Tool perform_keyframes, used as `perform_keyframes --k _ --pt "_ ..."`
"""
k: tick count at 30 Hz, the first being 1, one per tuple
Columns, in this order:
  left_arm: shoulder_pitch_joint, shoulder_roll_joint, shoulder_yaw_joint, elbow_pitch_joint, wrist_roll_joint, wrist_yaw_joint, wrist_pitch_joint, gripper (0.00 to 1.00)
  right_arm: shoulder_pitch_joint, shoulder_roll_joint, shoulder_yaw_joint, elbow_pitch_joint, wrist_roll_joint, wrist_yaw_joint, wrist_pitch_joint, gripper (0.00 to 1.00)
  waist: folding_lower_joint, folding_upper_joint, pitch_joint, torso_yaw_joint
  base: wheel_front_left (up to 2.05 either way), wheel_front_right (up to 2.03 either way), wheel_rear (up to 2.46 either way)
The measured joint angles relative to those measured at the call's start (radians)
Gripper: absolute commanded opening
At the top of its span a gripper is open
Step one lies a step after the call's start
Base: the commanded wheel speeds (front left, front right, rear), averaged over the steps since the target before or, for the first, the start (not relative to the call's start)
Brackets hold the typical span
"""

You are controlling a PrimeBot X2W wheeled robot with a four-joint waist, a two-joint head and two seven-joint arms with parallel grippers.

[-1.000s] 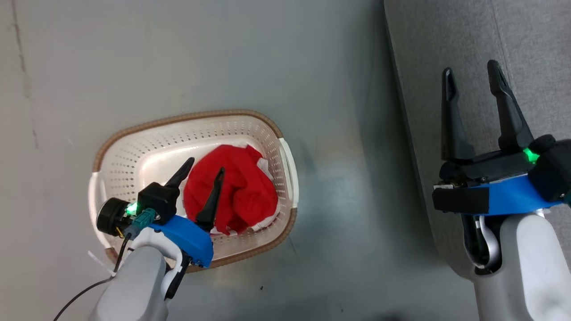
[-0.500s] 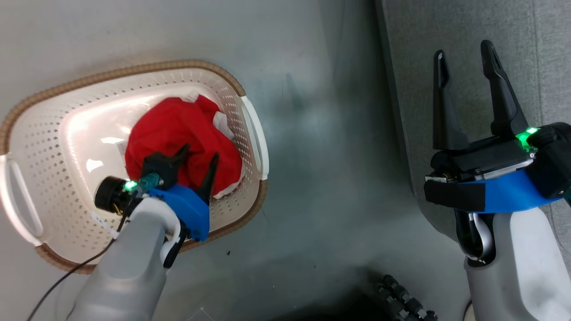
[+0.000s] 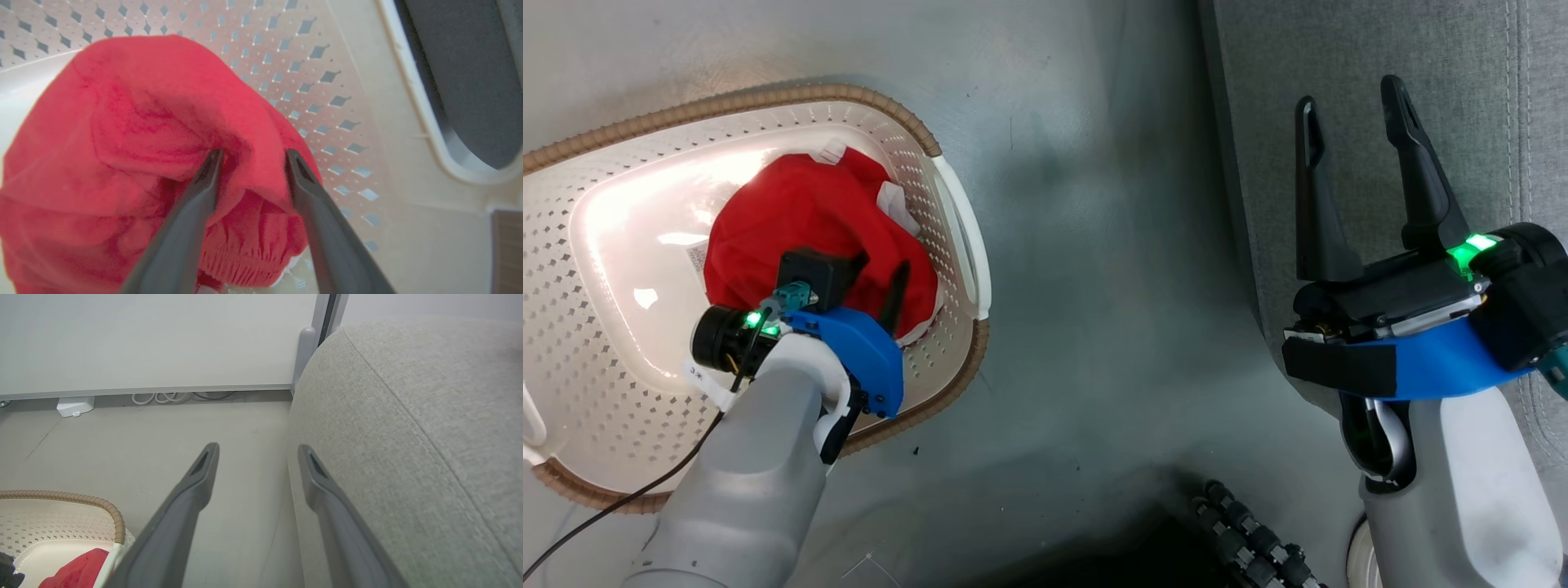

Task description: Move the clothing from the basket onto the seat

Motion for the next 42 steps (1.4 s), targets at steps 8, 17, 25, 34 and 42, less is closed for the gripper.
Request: perform_keyframes --k 8,17,25,34,42 --pt "-0.011 0.003 -0.058 0.018 -0.056 0.000 0.002 0.00 0.000 0.000 -0.002 0.014 0.002 0.000 -0.005 1.00 -0.0001 0.0000 -0.007 -0.002 0.00 0.00 0.00" --pt "-0.015 0.005 -0.114 0.030 -0.111 0.000 -0.007 0.00 -0.001 0.000 -0.004 0.028 -0.006 0.000 -0.004 1.00 -0.0001 0.0000 -0.033 0.013 0.00 0.00 0.00" --pt "0.007 -0.014 -0.163 0.043 -0.136 0.000 -0.027 0.00 0.007 0.001 -0.009 0.067 -0.044 0.000 0.011 1.00 -0.0001 0.0000 -0.136 0.048 0.00 0.00 0.00" --pt "0.092 -0.040 -0.201 -0.006 -0.150 0.000 -0.039 0.00 0.077 0.002 -0.036 0.118 -0.080 0.000 0.050 1.00 -0.0003 0.0000 -0.359 0.104 0.00 0.00 0.00" --pt "0.150 -0.044 -0.188 -0.126 -0.115 0.000 -0.039 0.00 0.184 0.002 -0.044 0.145 -0.078 0.000 0.086 1.00 -0.0005 0.0000 -0.585 0.165 0.00 0.00 0.00"
